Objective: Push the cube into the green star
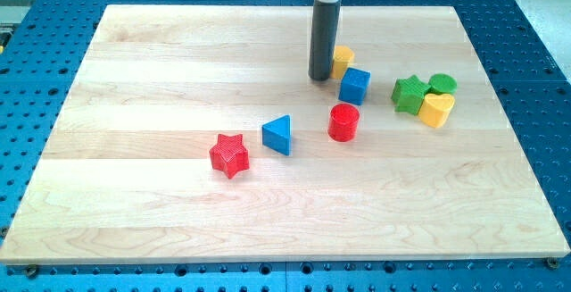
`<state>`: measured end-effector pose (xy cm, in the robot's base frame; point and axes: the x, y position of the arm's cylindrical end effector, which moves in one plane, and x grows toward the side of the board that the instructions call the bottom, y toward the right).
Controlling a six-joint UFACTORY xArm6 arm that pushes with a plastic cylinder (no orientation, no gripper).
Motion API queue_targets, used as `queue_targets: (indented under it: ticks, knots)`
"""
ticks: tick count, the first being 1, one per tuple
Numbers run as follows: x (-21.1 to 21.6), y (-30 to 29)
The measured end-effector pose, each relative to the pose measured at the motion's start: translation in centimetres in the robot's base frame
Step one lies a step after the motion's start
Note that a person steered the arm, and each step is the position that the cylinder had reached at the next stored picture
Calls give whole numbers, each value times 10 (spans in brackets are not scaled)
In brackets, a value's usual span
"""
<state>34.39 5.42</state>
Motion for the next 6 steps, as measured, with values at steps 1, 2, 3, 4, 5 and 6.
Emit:
queue_targets:
  ticks: [1,2,3,4,5,6]
  knots:
    - [-23,1]
    - [-6,48]
    - [20,78]
    - [8,29]
    - [37,5]
    - [50,60]
